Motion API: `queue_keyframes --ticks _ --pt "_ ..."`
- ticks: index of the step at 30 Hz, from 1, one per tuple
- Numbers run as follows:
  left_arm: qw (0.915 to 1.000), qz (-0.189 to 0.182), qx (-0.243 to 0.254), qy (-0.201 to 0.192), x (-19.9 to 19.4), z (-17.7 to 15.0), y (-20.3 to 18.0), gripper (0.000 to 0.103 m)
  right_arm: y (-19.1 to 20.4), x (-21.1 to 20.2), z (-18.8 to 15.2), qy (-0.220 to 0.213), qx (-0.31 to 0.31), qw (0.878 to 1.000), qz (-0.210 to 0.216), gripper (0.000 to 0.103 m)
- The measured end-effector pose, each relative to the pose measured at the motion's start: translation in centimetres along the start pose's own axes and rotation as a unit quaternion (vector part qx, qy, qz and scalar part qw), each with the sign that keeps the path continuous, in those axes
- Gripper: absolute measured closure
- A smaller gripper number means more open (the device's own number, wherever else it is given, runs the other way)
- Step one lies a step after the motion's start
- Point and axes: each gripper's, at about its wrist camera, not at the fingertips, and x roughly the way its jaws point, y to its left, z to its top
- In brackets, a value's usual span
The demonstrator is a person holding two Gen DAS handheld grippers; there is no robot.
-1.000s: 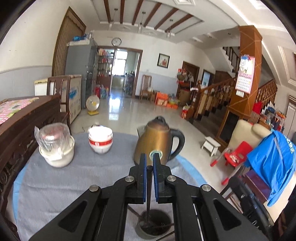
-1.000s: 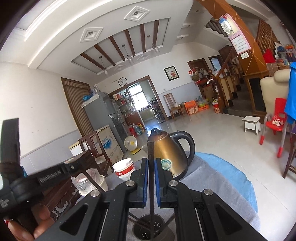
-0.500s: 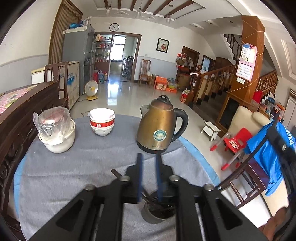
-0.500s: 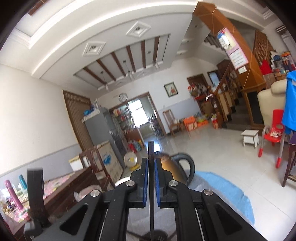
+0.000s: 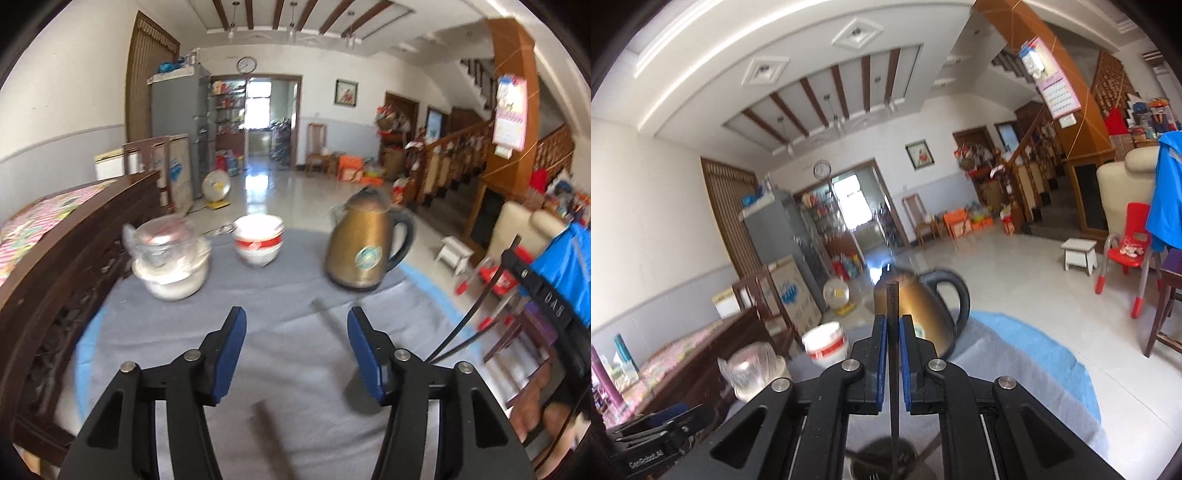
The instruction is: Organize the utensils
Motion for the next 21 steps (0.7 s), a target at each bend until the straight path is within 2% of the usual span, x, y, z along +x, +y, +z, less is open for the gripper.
queue_keyframes --ticks 4,10,11,12,13,14,15,17,21 --pt "0.9991 0.027 -0.004 0.032 0.3 -2.1 1.5 0.044 -0.1 0.5 -1.4 0.045 0.010 0.999 0.008 0.092" --pt "0.9966 0.070 0.000 0.044 -0.5 -4.2 2.7 0.041 -0.2 -0.9 -3.1 0.075 0.023 0.997 0.014 0.090" --pt "0.9963 0.075 0.001 0.042 -0.9 -4.5 2.7 0.038 -0.1 -1.2 -3.3 0.076 0.027 0.997 0.016 0.085" --pt "0.9962 0.078 0.002 0.040 -1.3 -4.9 2.8 0.037 0.0 -1.6 -3.5 0.077 0.029 0.996 0.019 0.075" --pt "0.9960 0.081 0.003 0.038 -1.6 -5.1 2.9 0.036 0.1 -2.3 -3.7 0.076 0.031 0.996 0.022 0.069" --pt "0.9958 0.084 0.004 0.036 -2.2 -5.3 3.0 0.035 0.4 -2.6 -4.0 0.074 0.032 0.996 0.023 0.046" --pt "0.9957 0.087 0.004 0.033 -2.8 -5.4 3.1 0.035 0.6 -3.5 -4.2 0.064 0.033 0.997 0.028 0.030" --pt "0.9954 0.092 0.005 0.025 -3.7 -5.4 3.3 0.032 1.0 -5.1 -4.2 0.039 0.027 0.999 0.025 0.030" --pt "0.9934 0.114 0.015 0.000 -6.7 -6.0 3.2 0.029 2.4 -8.0 -4.2 0.022 0.014 0.999 0.027 0.032"
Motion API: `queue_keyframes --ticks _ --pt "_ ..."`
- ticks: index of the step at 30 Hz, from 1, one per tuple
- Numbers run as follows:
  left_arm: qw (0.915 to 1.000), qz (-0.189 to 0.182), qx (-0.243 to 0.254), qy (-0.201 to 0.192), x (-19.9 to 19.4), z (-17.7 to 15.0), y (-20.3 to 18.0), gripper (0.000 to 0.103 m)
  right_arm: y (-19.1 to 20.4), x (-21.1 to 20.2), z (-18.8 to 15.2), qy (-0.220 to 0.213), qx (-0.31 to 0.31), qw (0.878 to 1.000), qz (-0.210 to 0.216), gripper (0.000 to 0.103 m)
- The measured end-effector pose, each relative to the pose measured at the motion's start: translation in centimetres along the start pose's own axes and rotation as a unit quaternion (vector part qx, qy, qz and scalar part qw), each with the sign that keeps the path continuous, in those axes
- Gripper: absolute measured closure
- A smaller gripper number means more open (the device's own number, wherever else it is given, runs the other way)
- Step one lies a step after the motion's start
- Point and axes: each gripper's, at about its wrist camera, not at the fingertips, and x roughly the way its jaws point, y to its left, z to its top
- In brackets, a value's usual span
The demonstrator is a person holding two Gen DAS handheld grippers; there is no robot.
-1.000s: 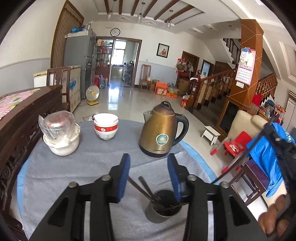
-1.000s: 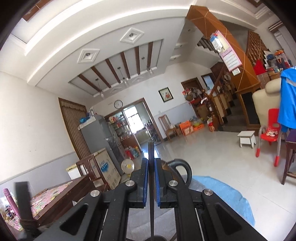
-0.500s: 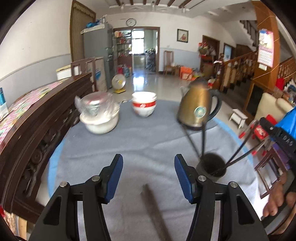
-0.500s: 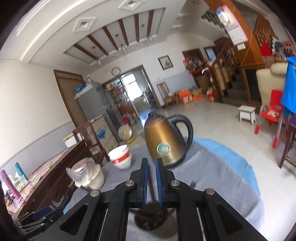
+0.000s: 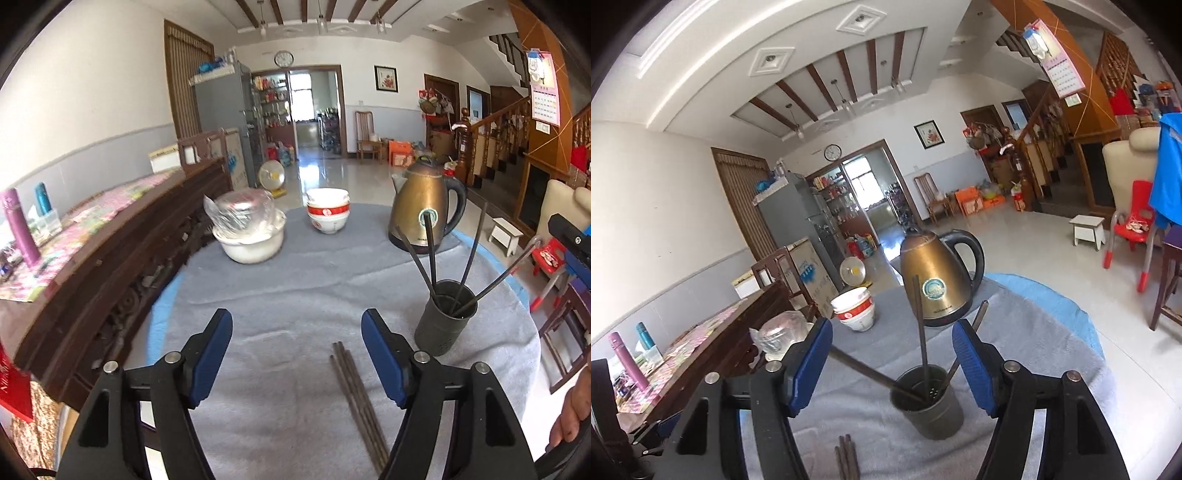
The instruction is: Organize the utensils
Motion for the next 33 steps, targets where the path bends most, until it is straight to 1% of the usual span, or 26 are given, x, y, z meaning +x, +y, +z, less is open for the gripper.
queue_keyframes --ticks 2,6,11,16,20,23,27,31,33 --pt "0.9998 0.012 0.008 -0.014 -1.6 -0.3 0.0 0.023 0.5 -1.5 0.1 -0.011 -0.006 1.000 0.000 0.032" --pt "0.9982 0.030 0.025 -0.045 -4.7 -0.5 -0.1 0.019 1.5 -4.3 0.5 -0.024 -0.016 1.000 0.010 0.032" --pt "0.9931 0.058 0.050 -0.089 -8.6 -0.5 -0.3 0.013 2.6 -6.5 0.8 -0.022 -0.020 0.999 0.029 0.032" --pt "0.9885 0.074 0.056 -0.119 -11.7 -0.4 0.3 0.011 3.6 -8.6 0.6 -0.019 -0.021 0.998 0.053 0.032" --pt "0.9859 0.085 0.053 -0.134 -13.5 -0.6 1.2 0.010 4.3 -10.2 0.3 -0.019 -0.025 0.997 0.067 0.032" --pt "0.9839 0.094 0.052 -0.142 -14.6 -0.8 1.9 0.008 4.5 -11.4 0.1 -0.019 -0.029 0.997 0.074 0.032" --pt "0.9828 0.108 0.050 -0.141 -15.0 -1.3 2.7 0.005 4.3 -11.7 -0.4 -0.003 -0.021 0.996 0.088 0.032" --pt "0.9842 0.114 0.066 -0.118 -14.0 -2.5 3.2 0.004 4.2 -11.2 -1.6 0.022 -0.021 0.996 0.089 0.032" --pt "0.9858 0.115 0.071 -0.100 -13.1 -3.3 3.3 0.004 4.2 -10.9 -2.0 0.028 -0.024 0.995 0.088 0.032"
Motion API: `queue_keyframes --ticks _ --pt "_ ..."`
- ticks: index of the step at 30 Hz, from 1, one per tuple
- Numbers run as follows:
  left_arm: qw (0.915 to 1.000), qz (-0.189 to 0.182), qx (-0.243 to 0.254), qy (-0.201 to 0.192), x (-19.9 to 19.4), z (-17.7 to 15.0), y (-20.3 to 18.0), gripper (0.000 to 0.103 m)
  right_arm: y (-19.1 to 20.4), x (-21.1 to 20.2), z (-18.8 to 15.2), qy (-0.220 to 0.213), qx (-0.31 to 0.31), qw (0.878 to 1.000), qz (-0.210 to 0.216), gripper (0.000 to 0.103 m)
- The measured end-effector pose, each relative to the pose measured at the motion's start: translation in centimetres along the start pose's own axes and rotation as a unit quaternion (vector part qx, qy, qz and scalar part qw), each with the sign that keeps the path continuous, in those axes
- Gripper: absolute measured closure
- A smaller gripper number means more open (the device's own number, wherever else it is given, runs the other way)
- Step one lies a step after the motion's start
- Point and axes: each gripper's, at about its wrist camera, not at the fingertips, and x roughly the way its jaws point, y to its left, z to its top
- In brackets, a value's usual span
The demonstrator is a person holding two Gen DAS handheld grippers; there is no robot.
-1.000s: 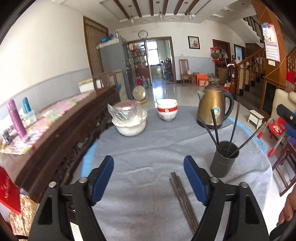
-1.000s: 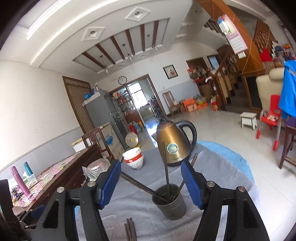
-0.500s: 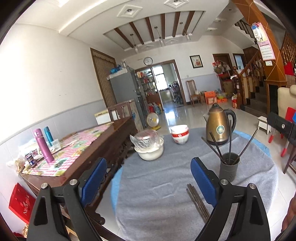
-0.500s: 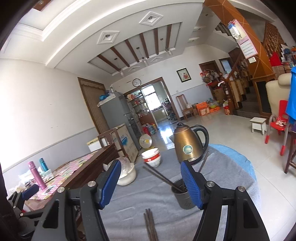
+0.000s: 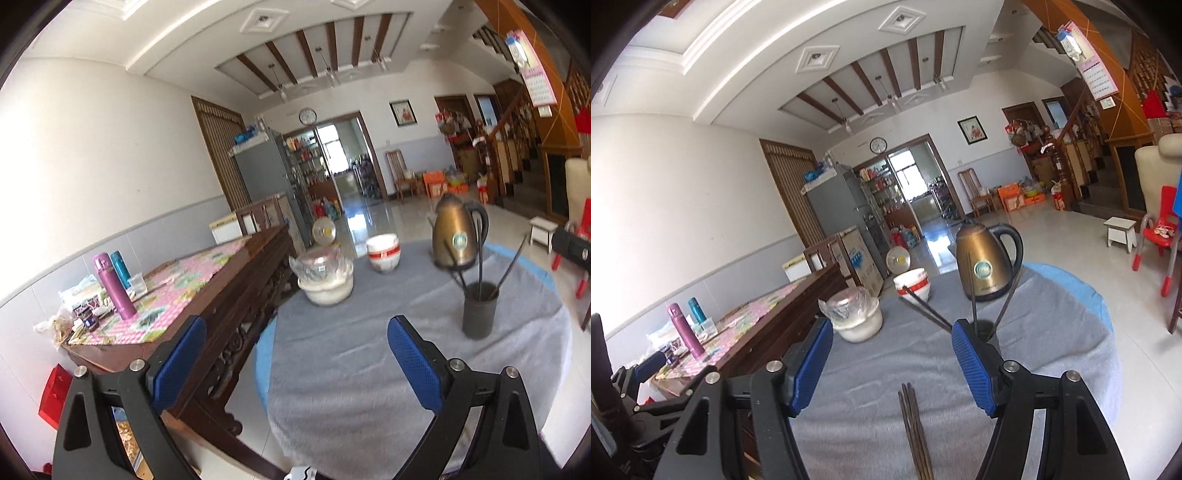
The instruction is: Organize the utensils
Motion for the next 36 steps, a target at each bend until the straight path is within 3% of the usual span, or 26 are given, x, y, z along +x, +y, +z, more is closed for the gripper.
queue_keyframes --ticks 12,21,36 --pt "0.9980 -0.015 0.024 0.057 1.8 -3.4 -1.3 0.004 1.2 2.0 -3.1 0.059 -0.018 0.998 0.017 0.032" --pt "0.9960 -0.022 0.037 0.078 2.3 -4.7 -2.0 0.004 1.5 2.5 -3.5 0.065 -0.019 0.998 0.014 0.032" --pt "0.9833 -0.085 0.081 0.138 2.8 -7.3 -5.4 0.004 -0.7 2.7 -4.6 0.097 0.001 0.995 -0.006 0.032"
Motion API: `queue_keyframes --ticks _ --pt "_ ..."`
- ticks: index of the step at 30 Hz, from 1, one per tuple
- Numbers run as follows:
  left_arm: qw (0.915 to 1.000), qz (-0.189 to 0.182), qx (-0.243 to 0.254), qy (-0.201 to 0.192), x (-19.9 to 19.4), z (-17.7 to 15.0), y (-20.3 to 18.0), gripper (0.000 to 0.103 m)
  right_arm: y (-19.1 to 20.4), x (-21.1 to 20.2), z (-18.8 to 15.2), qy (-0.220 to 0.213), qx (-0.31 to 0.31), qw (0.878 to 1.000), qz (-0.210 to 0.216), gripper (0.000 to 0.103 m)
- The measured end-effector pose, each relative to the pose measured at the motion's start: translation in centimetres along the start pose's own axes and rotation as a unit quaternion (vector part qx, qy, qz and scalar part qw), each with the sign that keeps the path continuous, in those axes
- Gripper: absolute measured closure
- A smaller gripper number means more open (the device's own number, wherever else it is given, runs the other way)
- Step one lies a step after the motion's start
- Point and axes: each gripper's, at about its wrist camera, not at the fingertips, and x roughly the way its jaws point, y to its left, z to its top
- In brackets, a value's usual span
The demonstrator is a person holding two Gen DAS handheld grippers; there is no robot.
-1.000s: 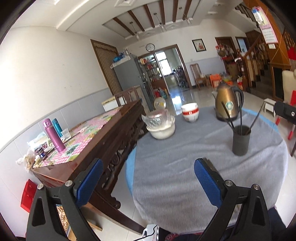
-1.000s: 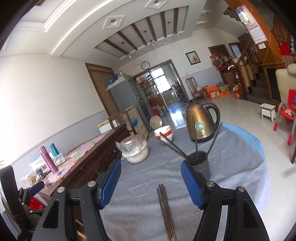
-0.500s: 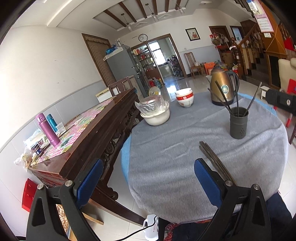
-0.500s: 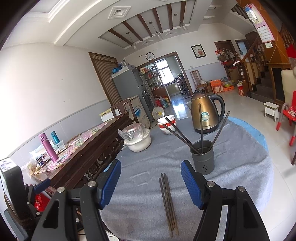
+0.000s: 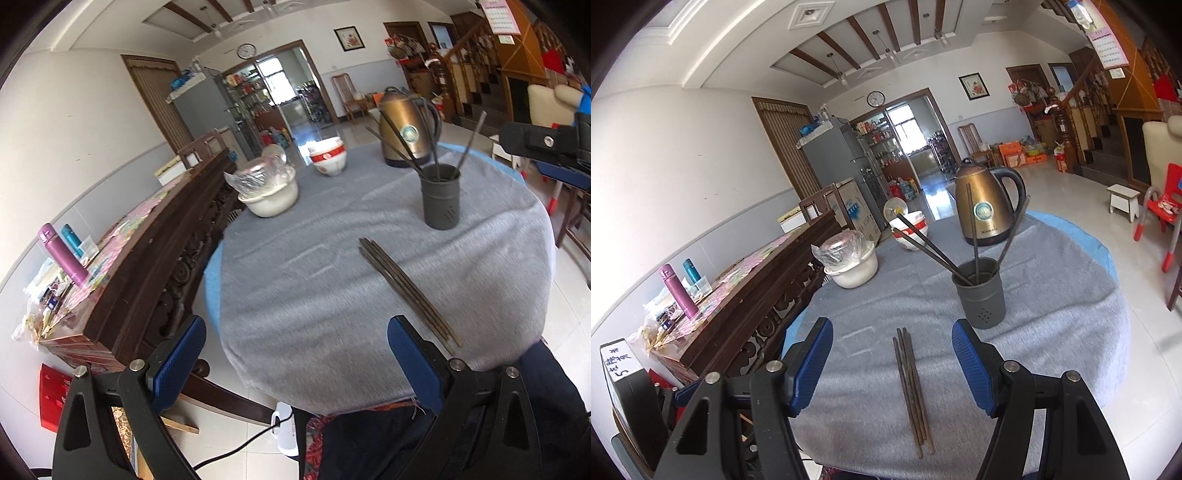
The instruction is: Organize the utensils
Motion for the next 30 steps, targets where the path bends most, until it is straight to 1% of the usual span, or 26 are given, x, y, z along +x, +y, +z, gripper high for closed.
queue_keyframes --ticks 13,30 --pt "0.9993 -0.024 0.028 0.012 0.1 -0.8 -1.9 0.004 -0.4 0.0 -0.1 0.003 0.006 1.000 -0.006 0.032" --pt "0.9990 -0.028 0.034 0.012 0.0 -1.0 -2.1 0.004 -0.2 0.3 -0.5 0.008 0.006 1.000 -0.006 0.032"
